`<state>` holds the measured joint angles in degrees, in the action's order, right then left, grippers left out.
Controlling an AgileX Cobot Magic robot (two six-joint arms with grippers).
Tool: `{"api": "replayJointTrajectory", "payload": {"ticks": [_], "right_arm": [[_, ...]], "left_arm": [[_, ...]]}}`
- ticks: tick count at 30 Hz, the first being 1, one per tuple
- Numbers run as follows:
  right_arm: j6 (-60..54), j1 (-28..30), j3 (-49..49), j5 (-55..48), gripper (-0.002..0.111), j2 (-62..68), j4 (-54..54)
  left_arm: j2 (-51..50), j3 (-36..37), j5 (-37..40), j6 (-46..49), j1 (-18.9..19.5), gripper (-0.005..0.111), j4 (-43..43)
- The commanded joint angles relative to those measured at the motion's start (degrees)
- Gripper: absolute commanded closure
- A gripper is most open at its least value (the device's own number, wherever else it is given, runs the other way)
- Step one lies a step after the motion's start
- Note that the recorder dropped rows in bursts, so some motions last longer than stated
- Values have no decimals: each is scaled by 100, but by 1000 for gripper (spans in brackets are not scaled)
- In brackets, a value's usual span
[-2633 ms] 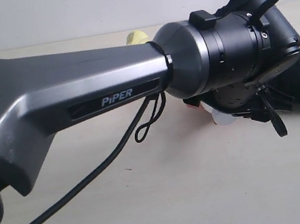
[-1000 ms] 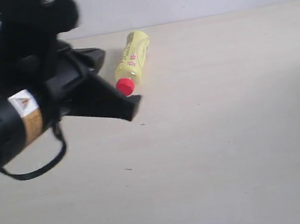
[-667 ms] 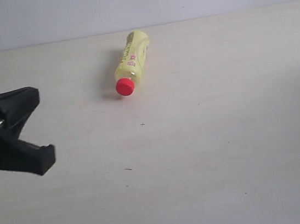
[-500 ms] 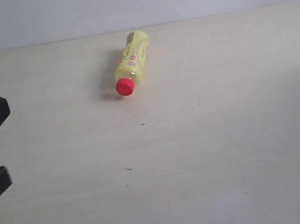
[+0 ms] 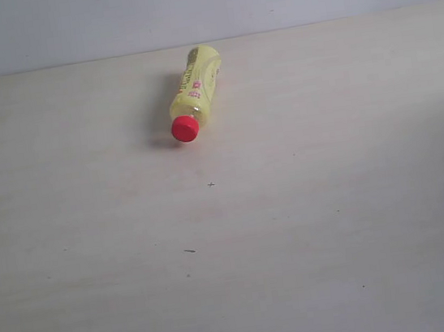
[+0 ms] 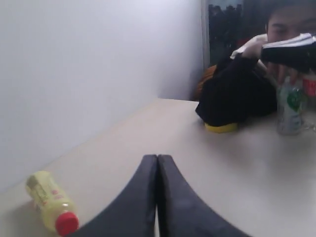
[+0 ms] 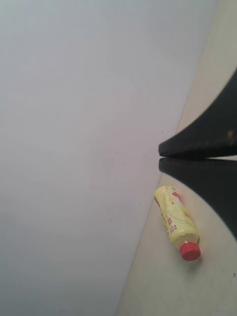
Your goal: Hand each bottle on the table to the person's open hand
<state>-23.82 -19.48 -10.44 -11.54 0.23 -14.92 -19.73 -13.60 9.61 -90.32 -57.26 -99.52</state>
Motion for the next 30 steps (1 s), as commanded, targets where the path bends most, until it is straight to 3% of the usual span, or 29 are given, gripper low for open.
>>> {"api": "replayJointTrajectory", "payload": {"ticks": [1,3,12,16,20,23,27,30], "right_arm": [[4,17,12,46,108,-23,-7],[4,17,12,46,108,-23,-7],[4,17,12,46,108,-23,-7],[4,17,12,46,108,-23,-7],[4,17,12,46,108,-23,-7],[4,17,12,46,108,-23,-7],[4,17,12,46,108,-23,-7],[4,17,12,46,108,-23,-7]], "left_arm": [[-267,-40,868,988,2,107,-42],[-559,-66,1390,988,2,107,-42],[-2485,-339,2208,1109,2,107,-42],[-3603,-1042,3278,1339,2,107,1159],[-4483,-1968,4065,2585,90,107,2351],[-5095,-2799,4088,3801,462,107,3543],[-5837,-3929,3773,5811,1363,107,5452],[-6326,-4658,3342,6639,2028,107,6583]]}}
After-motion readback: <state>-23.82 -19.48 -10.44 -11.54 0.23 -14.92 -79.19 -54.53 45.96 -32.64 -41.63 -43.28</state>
